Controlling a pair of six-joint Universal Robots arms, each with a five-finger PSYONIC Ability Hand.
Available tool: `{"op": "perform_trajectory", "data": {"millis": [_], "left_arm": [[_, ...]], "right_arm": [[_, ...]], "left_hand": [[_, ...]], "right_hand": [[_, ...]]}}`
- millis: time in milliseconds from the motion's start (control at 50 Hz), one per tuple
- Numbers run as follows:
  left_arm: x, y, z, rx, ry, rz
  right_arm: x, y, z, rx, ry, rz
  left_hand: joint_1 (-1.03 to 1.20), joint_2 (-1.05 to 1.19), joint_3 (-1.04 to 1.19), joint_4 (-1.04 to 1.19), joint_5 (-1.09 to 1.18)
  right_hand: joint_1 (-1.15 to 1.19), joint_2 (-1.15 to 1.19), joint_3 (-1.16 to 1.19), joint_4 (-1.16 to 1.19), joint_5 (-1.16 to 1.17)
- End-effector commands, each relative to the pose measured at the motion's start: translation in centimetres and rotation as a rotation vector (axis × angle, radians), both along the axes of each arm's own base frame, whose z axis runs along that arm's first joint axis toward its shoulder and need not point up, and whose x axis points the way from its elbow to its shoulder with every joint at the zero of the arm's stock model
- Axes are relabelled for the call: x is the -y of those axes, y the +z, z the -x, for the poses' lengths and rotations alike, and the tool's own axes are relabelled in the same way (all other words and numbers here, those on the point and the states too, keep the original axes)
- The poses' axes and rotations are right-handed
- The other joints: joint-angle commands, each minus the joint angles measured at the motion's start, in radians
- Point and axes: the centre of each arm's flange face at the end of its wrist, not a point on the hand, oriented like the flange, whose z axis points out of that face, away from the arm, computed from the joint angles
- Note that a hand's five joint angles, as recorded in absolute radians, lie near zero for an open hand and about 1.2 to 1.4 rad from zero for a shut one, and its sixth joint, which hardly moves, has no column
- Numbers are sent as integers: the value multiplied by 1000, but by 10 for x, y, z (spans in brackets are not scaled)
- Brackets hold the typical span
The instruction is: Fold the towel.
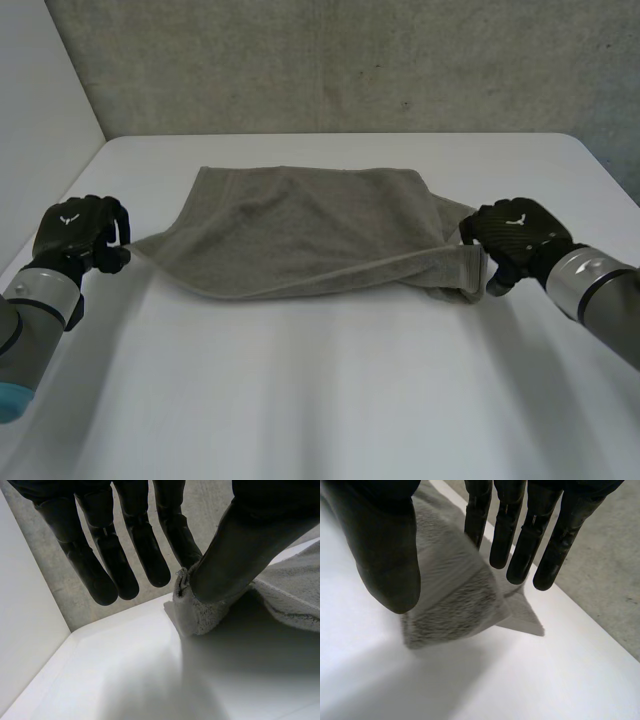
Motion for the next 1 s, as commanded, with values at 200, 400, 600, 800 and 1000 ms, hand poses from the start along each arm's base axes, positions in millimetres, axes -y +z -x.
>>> {"op": "perform_trajectory", "data": {"millis": [200, 400, 600, 800, 1000], "left_arm": [[-4, -2, 1, 1, -5, -9], [-4, -2, 1, 1, -3, -9], [-5, -3, 1, 1, -6, -12], [-6, -4, 2, 1, -11, -12], [-7, -8, 11, 7, -85, 30]], "right_arm": [[10, 6, 4, 36, 34, 38], [9, 6, 2, 38, 46, 39], [40, -22, -8, 12, 56, 0], [53, -42, -11, -15, 67, -70], [43, -28, -7, 12, 65, -113]], "left_hand": [[40, 35, 12, 40, 30], [40, 35, 12, 40, 30], [40, 35, 12, 40, 30], [40, 35, 12, 40, 30], [40, 35, 12, 40, 30]], "right_hand": [[407, 356, 381, 391, 422], [-194, -245, -220, -210, -179], [-159, -209, -185, -175, -144], [60, 10, 34, 45, 75], [759, 709, 733, 743, 774]]}}
